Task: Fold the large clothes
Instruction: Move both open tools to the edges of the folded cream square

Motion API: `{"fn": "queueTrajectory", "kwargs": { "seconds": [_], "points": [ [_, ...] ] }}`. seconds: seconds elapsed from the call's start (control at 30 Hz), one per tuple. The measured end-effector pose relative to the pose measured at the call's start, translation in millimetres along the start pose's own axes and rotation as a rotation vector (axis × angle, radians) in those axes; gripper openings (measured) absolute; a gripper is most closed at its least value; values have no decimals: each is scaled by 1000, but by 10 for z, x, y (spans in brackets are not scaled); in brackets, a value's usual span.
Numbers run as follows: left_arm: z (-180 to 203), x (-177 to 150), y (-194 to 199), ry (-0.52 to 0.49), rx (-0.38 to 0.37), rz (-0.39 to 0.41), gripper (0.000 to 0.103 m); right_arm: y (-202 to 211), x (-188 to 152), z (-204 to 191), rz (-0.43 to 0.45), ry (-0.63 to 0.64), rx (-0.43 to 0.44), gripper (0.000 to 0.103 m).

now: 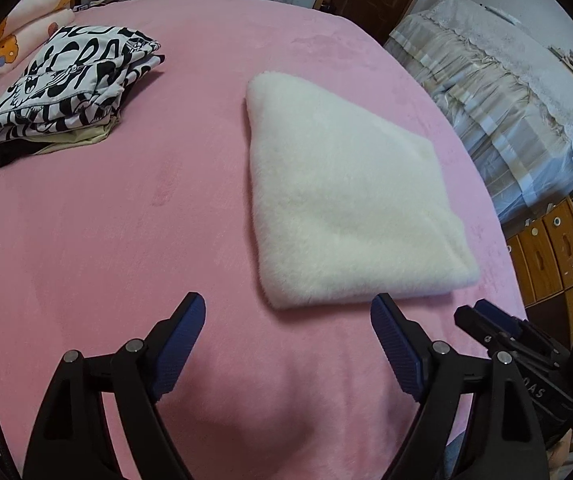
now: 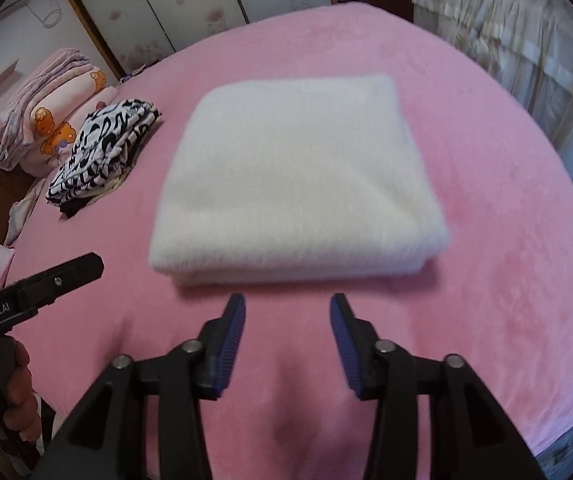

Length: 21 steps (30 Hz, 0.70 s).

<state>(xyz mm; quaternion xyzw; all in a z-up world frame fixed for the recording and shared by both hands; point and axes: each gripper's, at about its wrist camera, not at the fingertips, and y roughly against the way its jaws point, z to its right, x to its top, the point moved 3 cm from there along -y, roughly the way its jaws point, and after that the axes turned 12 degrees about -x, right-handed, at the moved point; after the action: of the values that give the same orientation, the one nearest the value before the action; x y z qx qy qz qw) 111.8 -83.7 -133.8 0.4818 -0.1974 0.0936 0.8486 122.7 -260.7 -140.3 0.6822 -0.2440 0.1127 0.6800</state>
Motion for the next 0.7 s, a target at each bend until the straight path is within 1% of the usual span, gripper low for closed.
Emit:
{"fn": "queueTrajectory", "kwargs": {
  "seconds": [0.03,0.1,0.2,0.3,0.4,0.47,0.6,0.63,0.7],
  "points": [
    [16,36,-1,0,-9,-1,84,40,72,34,18,-7,-5,63],
    [33,112,-15,-3,-23,-6,84,89,181,107,37,-17,-17,68],
    [66,212,-35,-10,-25,-11,84,116,341,201,54,-17,-47,71],
    [79,343,-34,-17,-11,-2,84,116,458,286,62,-12,-74,75],
    [67,480,-2,-10,41,27,84,109,549,363,65,-7,-90,80],
    [32,574,6,4,51,36,84,108,603,398,72,4,-115,80],
    [-34,726,-69,17,18,2,84,85,753,512,79,20,-149,80],
    [-40,756,-103,3,6,-13,84,68,786,547,70,18,-145,80],
    [-52,792,-169,-22,27,-30,84,25,848,627,50,10,-127,80]
  ]
}}
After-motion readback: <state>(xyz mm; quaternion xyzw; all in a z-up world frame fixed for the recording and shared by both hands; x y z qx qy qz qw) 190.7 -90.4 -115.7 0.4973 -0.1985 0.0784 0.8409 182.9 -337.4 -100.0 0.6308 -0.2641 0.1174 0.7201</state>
